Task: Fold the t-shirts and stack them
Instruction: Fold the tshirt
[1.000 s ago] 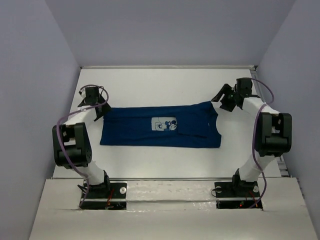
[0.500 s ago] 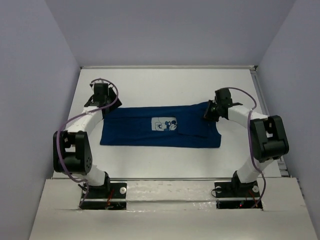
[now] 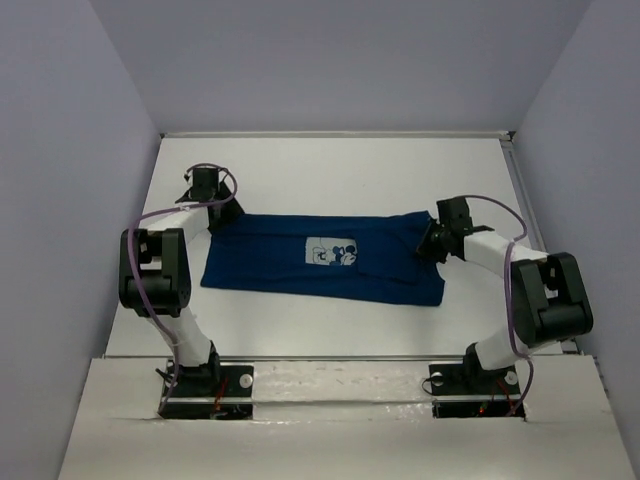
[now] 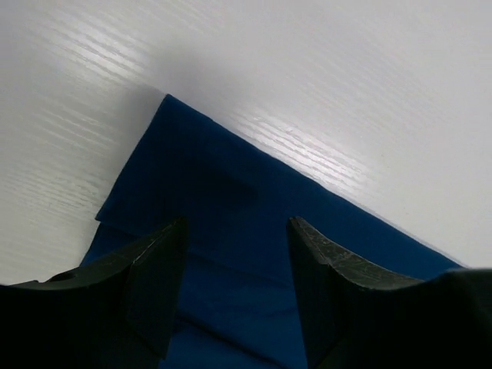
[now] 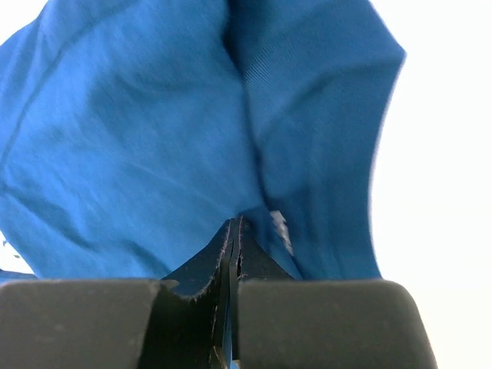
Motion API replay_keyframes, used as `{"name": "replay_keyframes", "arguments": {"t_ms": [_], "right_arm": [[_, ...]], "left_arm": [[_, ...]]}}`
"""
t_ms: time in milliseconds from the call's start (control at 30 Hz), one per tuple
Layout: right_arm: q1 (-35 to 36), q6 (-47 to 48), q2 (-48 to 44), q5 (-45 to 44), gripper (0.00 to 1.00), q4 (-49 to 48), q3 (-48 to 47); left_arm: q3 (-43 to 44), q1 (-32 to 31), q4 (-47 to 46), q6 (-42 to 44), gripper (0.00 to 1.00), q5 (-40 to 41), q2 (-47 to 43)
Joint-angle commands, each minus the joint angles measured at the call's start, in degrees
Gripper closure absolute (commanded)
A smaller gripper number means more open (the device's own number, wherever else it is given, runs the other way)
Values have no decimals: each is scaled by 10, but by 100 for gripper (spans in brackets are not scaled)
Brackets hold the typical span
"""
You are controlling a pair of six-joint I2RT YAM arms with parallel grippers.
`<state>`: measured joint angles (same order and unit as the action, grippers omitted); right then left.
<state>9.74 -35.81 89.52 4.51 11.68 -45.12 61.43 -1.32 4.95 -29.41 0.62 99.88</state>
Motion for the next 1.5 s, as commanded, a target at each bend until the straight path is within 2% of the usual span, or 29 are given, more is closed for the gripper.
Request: {"name": "replay_keyframes", "arguments": {"t_ms": [0,133,233,367,467,600,733,800,833,867,933,967,1000,1033,1067,1100,1133,1167,1200,1267,1400,1433,1467], "right_arm": [[0,35,-73,-42,92,74,-28],[5,60,-121,-32,84,97,-48],[21,59,-103,4,82,101,-51],[70,51,-44,10,86,73,-64],[76,42,22,6,89,48,-79],[76,44,112,-1,92,26,-136],[81,42,215,8,93,22,-229],[89,32,297,29,93,28,-323],[94,27,331,35,93,33,-423],[109,24,411,57,93,62,-494],[128,21,498,80,91,97,-662],[137,16,543,114,87,119,-869],[150,11,633,128,74,174,-985],[150,1,667,138,62,187,-1089],[150,-30,679,171,43,164,-1197],[150,-44,679,183,28,137,-1185],[150,-52,606,189,7,108,-1137],[150,-51,548,190,0,65,-1060],[150,-50,486,189,0,-31,-884],[150,-37,338,178,0,-79,-756],[179,-10,178,177,0,-90,-521],[193,-8,151,168,32,-90,-471],[221,-11,104,145,60,-94,-379]], "left_arm": [[9,13,-11,9,46,5,-4],[14,20,2,21,46,29,8],[20,26,6,16,45,24,15],[38,32,8,14,44,24,9],[45,37,17,14,44,19,-20],[36,37,21,5,44,-1,-100],[6,0,34,-9,44,-19,-192],[-14,-40,50,-28,44,-12,-248],[-20,-71,58,-35,44,8,-286],[-32,-84,71,-44,44,13,-305],[-39,-101,98,-62,44,34,-361],[-39,-101,112,-64,44,39,-379],[-38,-101,145,-67,44,45,-415],[-35,-101,160,-65,43,54,-432],[-26,-101,185,-62,43,68,-445],[-18,-101,196,-58,43,73,-457],[-6,-101,204,-50,43,84,-470],[9,-101,212,-44,42,84,-471],[39,-101,222,-37,41,83,-471],[82,-101,237,-20,41,76,-464],[117,-101,239,4,40,61,-466],[120,-101,238,7,42,55,-466],[127,-101,238,12,49,50,-466]]}}
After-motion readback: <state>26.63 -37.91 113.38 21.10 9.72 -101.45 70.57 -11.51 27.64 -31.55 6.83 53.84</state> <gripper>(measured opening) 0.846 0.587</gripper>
